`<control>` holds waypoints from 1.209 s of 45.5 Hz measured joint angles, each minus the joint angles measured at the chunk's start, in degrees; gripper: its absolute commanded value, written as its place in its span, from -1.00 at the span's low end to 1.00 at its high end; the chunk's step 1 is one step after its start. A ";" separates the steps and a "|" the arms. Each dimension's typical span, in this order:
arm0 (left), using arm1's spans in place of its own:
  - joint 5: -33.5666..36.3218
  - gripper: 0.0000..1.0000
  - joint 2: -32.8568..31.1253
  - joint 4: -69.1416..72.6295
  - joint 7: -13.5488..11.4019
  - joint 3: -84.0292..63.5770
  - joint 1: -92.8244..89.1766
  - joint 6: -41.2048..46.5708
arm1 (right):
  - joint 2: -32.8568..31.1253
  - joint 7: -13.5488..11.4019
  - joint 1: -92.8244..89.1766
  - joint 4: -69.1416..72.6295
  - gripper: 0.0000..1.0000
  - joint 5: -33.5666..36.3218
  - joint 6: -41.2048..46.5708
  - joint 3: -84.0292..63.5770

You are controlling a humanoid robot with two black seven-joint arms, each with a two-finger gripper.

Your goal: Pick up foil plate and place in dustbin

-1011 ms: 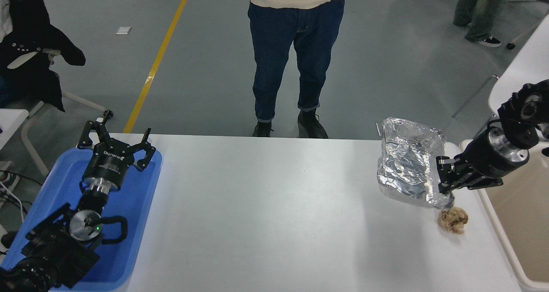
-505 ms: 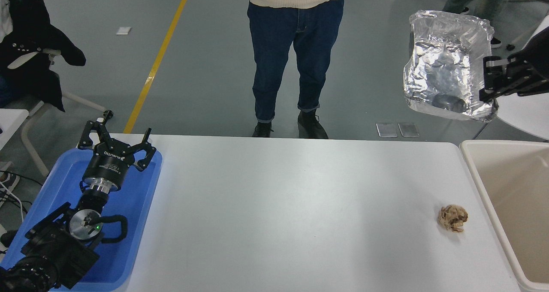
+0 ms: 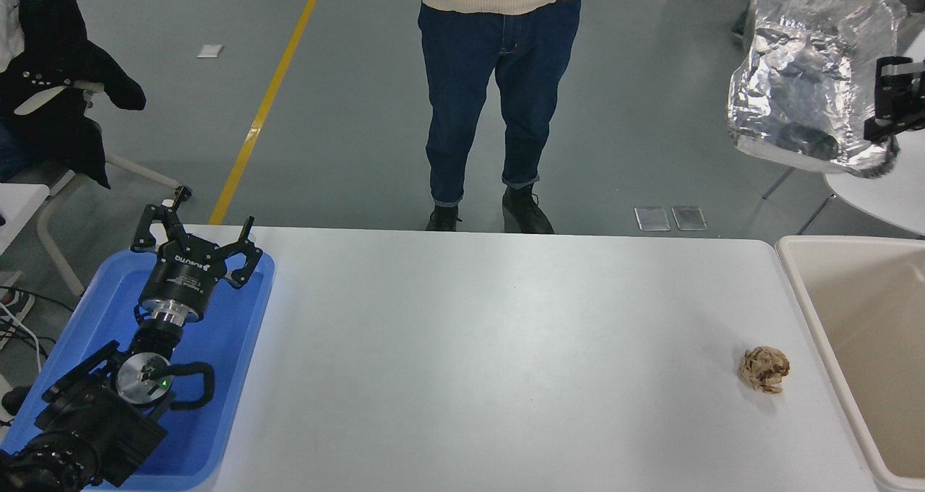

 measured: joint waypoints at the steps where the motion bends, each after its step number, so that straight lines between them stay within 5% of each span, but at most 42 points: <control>1: 0.00 1.00 0.00 0.00 0.00 0.00 0.00 0.00 | -0.67 -0.01 -0.60 -0.84 -1.00 -0.13 0.00 -0.27; 11: 0.00 1.00 0.02 0.03 -0.03 0.00 0.08 0.00 | -8.93 0.01 -12.53 -13.78 -1.00 -0.66 0.01 -0.76; 27: -0.08 1.00 0.07 0.07 -0.09 0.00 0.14 0.00 | -12.82 -0.07 -43.20 -30.13 -1.00 0.03 0.02 15.80; 44: -0.09 1.00 0.07 0.06 -0.09 0.00 0.14 0.00 | -0.51 -0.33 -77.32 -57.58 -1.00 0.12 -0.30 39.40; 55: -0.09 1.00 0.07 0.01 -0.09 0.00 0.09 0.00 | 7.64 -0.33 -89.71 -64.56 -1.00 0.12 -14.16 43.48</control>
